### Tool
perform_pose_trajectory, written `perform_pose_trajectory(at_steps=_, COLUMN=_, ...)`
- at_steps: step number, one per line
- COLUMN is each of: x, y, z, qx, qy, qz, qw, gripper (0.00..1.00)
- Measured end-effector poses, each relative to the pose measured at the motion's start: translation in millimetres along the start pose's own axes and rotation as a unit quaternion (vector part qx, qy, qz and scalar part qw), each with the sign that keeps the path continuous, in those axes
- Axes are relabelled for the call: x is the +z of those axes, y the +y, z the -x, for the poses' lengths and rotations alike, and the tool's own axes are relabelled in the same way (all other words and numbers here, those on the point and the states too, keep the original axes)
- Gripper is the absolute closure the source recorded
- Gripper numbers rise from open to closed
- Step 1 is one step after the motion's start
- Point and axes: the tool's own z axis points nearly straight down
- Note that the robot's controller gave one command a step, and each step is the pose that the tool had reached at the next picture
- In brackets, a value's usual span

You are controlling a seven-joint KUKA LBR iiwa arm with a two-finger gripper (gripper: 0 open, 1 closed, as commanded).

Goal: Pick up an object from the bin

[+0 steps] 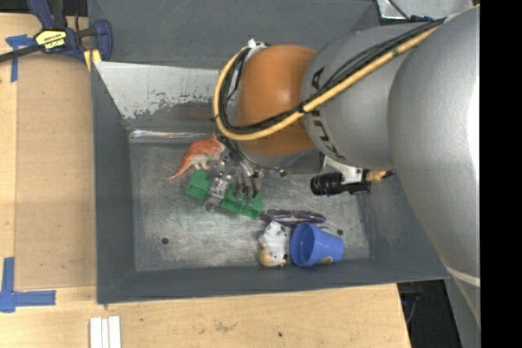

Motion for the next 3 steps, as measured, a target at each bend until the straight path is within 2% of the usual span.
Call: perform_pose_trajectory(at_steps=3, x=-28.5, y=-0.2, z=0.5, qx=-0.001, qy=0.0004, qz=0.000, qw=1.0000, gripper=1.00)
